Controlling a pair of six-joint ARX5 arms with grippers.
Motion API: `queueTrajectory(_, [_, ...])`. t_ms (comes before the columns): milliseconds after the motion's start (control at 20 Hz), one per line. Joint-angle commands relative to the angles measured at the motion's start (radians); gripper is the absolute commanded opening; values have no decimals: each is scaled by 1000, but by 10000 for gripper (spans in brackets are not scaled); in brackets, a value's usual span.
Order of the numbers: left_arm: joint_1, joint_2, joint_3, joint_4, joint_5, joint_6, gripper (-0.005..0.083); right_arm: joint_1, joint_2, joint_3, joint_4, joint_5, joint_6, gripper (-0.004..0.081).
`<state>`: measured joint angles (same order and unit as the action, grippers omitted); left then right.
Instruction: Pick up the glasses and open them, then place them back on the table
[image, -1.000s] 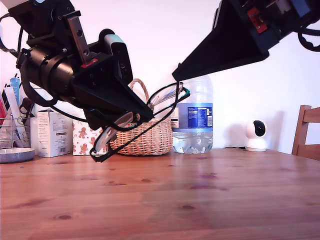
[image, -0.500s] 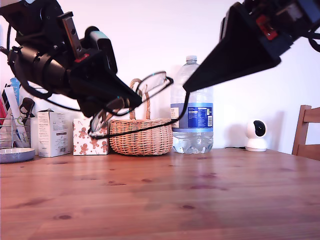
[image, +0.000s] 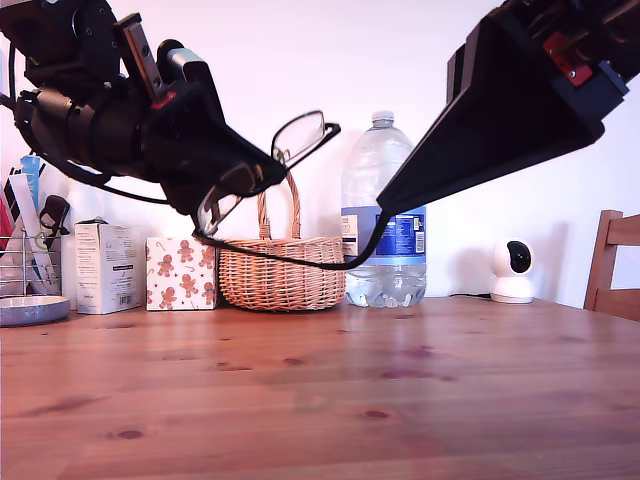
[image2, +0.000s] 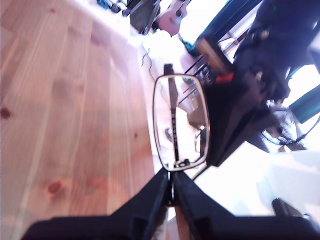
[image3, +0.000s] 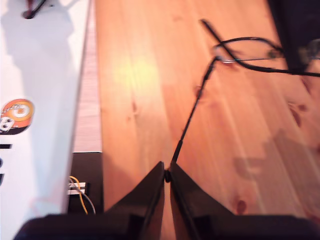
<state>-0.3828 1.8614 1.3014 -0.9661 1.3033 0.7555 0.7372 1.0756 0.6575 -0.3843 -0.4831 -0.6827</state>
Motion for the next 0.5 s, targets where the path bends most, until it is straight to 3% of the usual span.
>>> queueTrajectory(0, [-5,12,23,6,29,4,-21,11,8,-1,-2,-5,1,-8])
queueTrajectory(200, [-5,12,31,6,32,4,-21,16,8,-1,-4,-4,2,27])
queueTrajectory(450, [-5,12,31,2,32,4,-21,16,8,-1,-2,-4,2,236])
